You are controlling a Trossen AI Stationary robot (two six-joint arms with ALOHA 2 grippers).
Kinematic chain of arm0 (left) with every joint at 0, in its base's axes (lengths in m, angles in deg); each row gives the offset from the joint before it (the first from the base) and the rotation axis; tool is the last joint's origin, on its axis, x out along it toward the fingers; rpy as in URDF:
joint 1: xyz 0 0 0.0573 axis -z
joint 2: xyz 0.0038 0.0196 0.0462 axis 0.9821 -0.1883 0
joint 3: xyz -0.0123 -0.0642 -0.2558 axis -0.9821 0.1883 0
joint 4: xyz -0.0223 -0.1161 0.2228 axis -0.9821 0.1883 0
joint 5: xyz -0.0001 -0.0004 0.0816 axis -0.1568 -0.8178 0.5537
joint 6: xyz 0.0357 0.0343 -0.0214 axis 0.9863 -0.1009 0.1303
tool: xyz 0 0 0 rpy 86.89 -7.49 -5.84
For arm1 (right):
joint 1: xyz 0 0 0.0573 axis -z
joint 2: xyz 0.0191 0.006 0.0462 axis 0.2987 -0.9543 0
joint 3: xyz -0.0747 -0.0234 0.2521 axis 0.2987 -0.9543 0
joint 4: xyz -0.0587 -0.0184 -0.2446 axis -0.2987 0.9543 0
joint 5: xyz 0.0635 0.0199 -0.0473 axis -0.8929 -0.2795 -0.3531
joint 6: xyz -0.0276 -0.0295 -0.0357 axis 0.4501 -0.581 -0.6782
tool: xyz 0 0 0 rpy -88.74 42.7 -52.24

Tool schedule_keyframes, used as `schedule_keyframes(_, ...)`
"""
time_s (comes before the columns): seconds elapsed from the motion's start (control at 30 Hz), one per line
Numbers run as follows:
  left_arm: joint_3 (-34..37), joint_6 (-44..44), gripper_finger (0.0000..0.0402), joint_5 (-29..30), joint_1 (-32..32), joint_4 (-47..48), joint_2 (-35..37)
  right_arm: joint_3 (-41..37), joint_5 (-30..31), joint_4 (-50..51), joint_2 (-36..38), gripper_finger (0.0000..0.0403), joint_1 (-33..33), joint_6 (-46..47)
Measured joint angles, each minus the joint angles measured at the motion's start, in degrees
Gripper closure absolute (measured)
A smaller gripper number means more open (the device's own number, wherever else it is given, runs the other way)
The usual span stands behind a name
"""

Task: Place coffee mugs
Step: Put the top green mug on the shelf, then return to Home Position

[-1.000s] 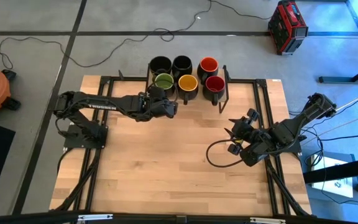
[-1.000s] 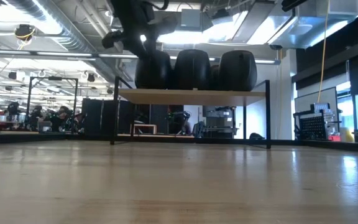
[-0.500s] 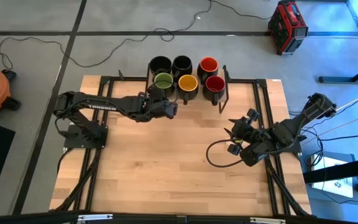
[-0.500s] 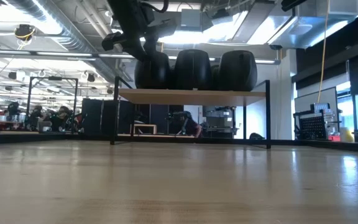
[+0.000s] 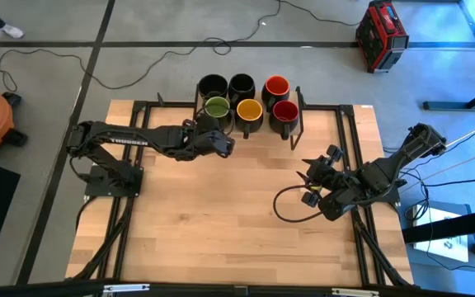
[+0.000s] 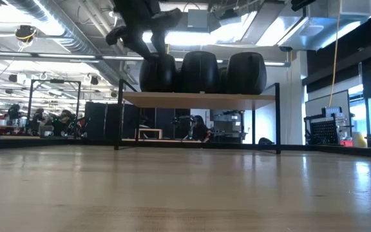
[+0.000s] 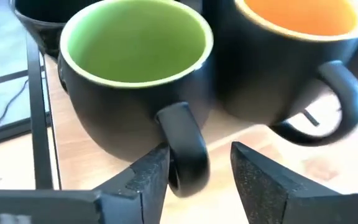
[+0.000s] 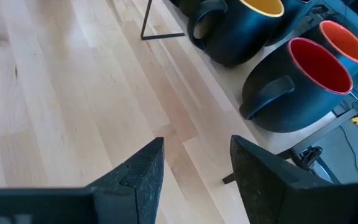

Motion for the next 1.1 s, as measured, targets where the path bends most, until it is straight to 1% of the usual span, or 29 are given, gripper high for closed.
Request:
schedule_keyframes(0.23,-2.08,4.0,0.0232,-0.65,0.62,0.08,2.27,0.0,-1.36,0.11,0.0,0.0229,0.0,-0.02)
schedule_keyframes(0.43,-2.16,8.75,0.0232,-2.99,1.1,-0.29,5.64,0.0,-1.58,0.17,0.02,0.0229,0.01,-0.04)
schedule_keyframes(0.47,-2.31,9.37,0.0232,-3.72,1.12,-1.43,5.94,0.0,-1.59,0.17,-0.02,0.0229,0.0,-0.04)
schedule_keyframes(0.53,-2.14,10.89,0.0232,-5.45,1.18,-0.37,7.07,0.0,-1.55,0.16,-0.02,0.0229,0.01,-0.07)
schedule_keyframes(0.6,-2.31,11.62,0.0232,-5.5,1.31,-1.69,7.69,0.0,-1.57,0.17,-0.03,0.0229,-0.01,-0.07)
schedule_keyframes(0.67,-2.14,12.28,0.0232,-5.8,1.39,-0.26,8.56,0.0,-1.53,0.22,0.0,0.0229,0.01,-0.09)
schedule_keyframes(0.87,-2.21,15.34,0.0232,-6.99,1.41,-1.75,9.44,0.0,-1.57,0.2,-0.02,0.0229,0.0,-0.09)
schedule_keyframes(0.97,-2.16,16.66,0.0232,-8.67,1.41,-2.15,10.01,0.0,-1.57,0.17,-0.02,0.0229,0.0,-0.09)
schedule_keyframes(1.03,-2.12,19.04,0.0232,-11.67,1.46,-2.43,10.94,0.0,-1.57,0.17,-0.02,0.0229,0.01,-0.09)
schedule_keyframes(1.1,-2.23,21.85,0.0235,-14.91,1.8,-4.65,11.83,0.0,-1.64,0.06,-0.02,0.0229,0.01,-0.09)
